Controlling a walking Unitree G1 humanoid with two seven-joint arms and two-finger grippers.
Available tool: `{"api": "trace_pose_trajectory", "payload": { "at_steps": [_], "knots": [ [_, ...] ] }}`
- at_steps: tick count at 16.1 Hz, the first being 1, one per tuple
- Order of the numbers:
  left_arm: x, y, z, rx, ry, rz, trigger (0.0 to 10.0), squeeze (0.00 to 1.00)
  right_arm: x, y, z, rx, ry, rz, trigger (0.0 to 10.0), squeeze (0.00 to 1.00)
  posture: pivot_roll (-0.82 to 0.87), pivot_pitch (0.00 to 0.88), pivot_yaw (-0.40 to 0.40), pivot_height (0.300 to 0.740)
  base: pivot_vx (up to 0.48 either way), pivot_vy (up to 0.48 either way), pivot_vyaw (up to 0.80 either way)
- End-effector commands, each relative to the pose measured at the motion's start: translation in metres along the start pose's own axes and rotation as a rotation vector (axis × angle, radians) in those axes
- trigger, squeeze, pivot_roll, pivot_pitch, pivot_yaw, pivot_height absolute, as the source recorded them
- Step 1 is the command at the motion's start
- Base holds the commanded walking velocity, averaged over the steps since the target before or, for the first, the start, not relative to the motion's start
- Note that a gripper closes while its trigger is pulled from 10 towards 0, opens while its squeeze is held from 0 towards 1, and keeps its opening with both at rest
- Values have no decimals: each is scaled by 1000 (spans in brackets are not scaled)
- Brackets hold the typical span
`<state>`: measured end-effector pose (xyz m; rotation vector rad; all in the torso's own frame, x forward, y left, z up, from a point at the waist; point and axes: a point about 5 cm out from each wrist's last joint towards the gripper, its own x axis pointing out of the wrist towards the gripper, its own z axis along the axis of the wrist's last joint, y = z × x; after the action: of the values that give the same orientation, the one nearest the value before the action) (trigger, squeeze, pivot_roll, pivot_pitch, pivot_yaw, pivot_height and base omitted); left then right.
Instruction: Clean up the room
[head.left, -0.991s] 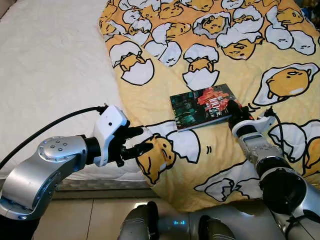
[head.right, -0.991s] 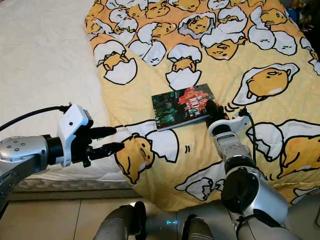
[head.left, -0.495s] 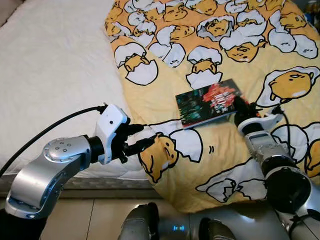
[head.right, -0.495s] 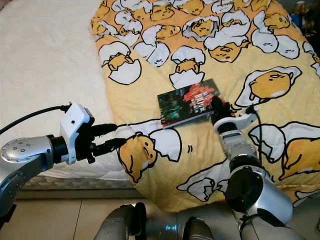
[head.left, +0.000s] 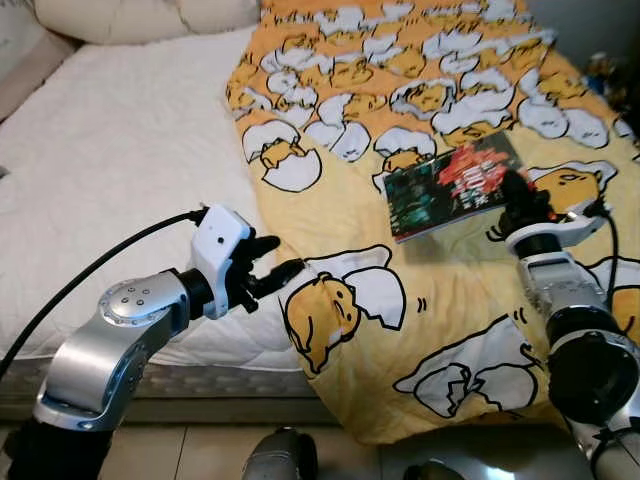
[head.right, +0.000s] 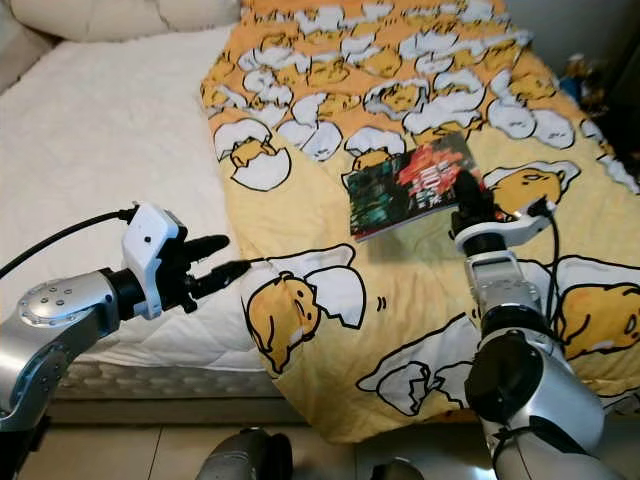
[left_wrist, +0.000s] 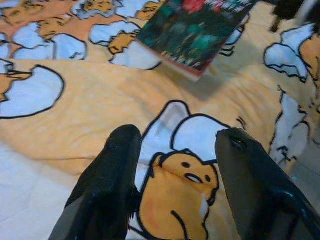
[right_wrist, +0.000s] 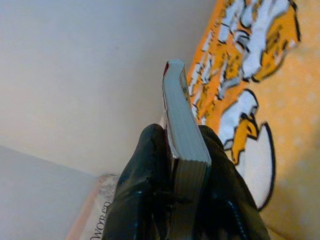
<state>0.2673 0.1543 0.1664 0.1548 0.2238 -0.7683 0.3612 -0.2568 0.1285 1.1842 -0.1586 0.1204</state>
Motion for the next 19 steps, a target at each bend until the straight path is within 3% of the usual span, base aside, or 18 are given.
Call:
{"api": "trace_pose_trajectory", "payload": {
  "at_steps": [1,4,5,6,9,11,13,14,16,19],
  "knots": [
    [-2,9,1,11,-12,53,10000,0,7,14,9,-11,-24,78,0,0,77,0,96,740,0,0,0],
    [5,22,10,15,-49,89,10000,0,16,32,15,-107,49,186,0,0,67,0,85,740,0,0,0],
    [8,26,14,2,-64,86,10000,325,19,41,14,-155,100,248,0,0,65,0,85,740,0,0,0],
    [11,29,21,-26,-91,46,10000,1000,22,51,11,-195,154,313,0,0,61,0,84,740,0,0,0],
    [16,38,42,-85,-185,23,10000,1000,24,67,3,-274,276,440,0,0,52,0,78,740,0,0,0],
    [21,53,66,-158,-273,-10,10000,1000,19,83,-12,-357,444,602,0,0,50,0,65,740,0,0,0],
    [25,61,72,-189,-266,-36,10000,1000,14,93,-19,-365,518,687,0,0,52,0,60,740,0,0,0],
    [28,65,73,-232,-259,-74,10000,0,10,99,-25,-355,577,753,0,0,52,0,58,740,0,0,0],
    [33,64,70,-326,-235,-167,10000,0,2,106,-31,-345,661,831,0,0,50,0,57,740,0,0,0],
    [41,46,61,-459,-213,-362,10000,0,-6,112,-38,-369,742,877,0,0,41,0,57,740,0,0,0]
  ]
}}
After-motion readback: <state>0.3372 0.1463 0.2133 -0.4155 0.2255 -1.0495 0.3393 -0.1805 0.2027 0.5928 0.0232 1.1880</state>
